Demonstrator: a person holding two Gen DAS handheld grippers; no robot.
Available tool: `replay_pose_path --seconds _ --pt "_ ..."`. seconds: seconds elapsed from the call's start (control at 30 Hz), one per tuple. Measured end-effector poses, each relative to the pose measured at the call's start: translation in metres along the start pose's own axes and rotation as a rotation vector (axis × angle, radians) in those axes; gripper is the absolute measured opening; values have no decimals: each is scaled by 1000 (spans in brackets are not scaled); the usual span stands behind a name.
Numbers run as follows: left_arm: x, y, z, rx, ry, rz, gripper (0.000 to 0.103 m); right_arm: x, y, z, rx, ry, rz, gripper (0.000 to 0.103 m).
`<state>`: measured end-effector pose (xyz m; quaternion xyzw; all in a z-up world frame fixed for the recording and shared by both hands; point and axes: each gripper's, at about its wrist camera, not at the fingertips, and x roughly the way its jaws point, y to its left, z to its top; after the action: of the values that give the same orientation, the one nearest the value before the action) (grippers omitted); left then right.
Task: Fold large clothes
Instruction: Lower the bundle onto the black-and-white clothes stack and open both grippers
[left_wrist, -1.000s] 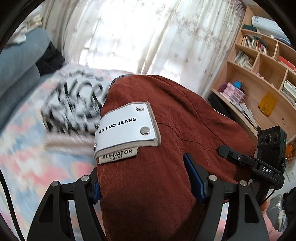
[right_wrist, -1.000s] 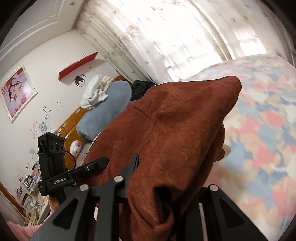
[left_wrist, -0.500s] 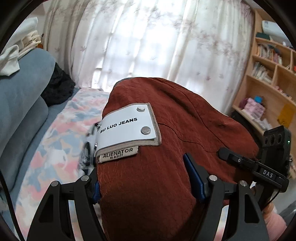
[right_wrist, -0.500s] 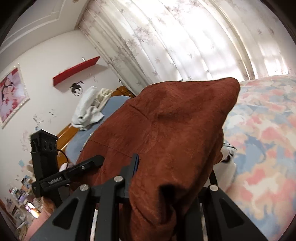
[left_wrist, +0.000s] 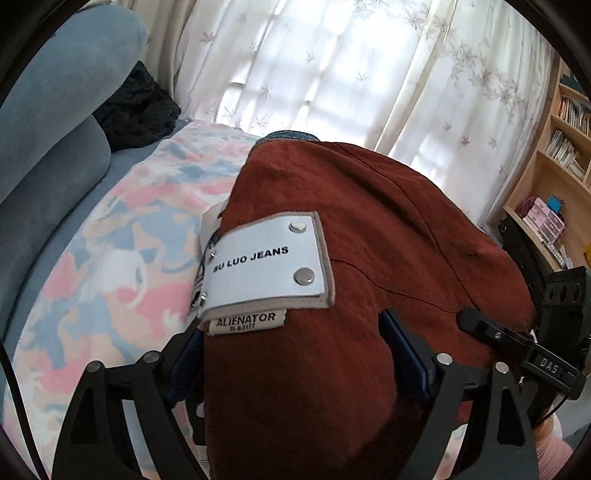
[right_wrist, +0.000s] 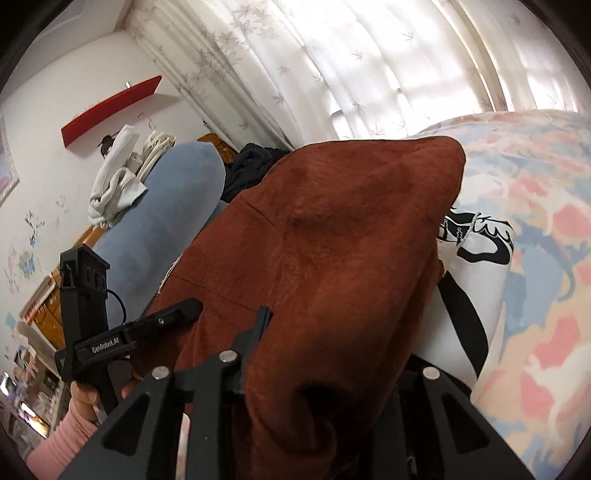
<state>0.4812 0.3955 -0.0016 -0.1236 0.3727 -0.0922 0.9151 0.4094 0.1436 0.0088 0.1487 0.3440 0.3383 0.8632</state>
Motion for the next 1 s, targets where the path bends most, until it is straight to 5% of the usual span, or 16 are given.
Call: replay_pose_path --seconds 0.17,0.27,1.0 --pt "-9 5 -5 -31 6 35 101 -3 1 7 -6 18 -46 57" --pt "-12 15 -7 -82 31 18 103 -13 -11 10 54 19 -4 63" --pt "-94 -16 -23 -22 -42 149 102 -79 -9 -7 82 -6 -138 63"
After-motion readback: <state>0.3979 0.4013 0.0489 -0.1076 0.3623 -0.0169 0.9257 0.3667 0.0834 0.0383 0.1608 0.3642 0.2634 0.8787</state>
